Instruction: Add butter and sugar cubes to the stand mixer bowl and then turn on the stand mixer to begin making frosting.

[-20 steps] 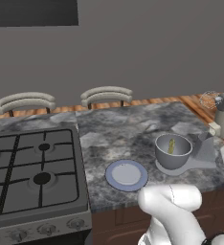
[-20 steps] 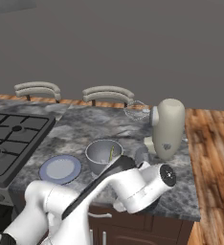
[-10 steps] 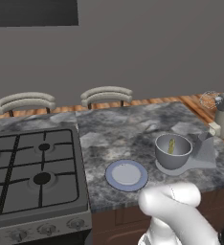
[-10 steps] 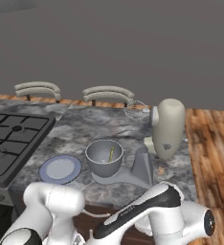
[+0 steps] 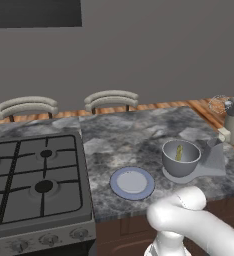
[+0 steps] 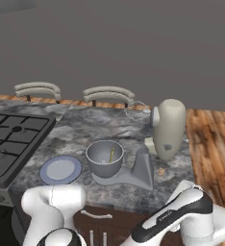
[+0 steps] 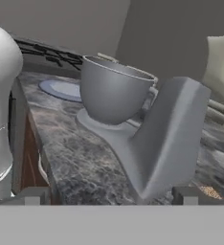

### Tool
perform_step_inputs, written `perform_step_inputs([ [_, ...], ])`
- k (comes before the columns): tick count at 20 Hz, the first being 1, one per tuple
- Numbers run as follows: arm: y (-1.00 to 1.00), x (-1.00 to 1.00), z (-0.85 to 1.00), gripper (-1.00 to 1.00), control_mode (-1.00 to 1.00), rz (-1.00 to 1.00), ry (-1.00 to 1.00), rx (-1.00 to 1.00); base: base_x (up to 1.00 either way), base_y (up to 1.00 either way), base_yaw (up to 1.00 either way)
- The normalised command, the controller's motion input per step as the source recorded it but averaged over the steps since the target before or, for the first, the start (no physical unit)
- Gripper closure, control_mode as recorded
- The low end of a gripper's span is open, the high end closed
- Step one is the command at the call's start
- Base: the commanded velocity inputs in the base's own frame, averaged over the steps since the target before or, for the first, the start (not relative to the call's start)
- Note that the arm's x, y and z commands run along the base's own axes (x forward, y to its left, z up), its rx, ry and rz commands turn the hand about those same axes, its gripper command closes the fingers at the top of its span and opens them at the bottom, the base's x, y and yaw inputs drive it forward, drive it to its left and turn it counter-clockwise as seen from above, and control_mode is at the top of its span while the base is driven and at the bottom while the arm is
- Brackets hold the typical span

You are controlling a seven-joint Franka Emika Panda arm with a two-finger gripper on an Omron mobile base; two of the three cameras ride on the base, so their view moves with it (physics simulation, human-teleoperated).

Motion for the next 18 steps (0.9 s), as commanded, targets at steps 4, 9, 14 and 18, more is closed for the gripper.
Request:
perform_step_inputs([
  [4, -0.27, 0.63, -0.32, -1.00, -1.00, 0.00, 0.00, 0.10, 0.00, 0.00, 0.00],
  [9, -0.08, 0.58, -0.31, -1.00, -1.00, 0.00, 0.00, 0.14, 0.00, 0.00, 0.00],
  [14, -0.01, 0.57, -0.28, -1.00, -1.00, 0.00, 0.00, 0.13, 0.00, 0.00, 0.00],
  [18, -0.06, 0.57, -0.24, -1.00, -1.00, 0.01, 0.01, 0.11, 0.00, 0.00, 0.00],
])
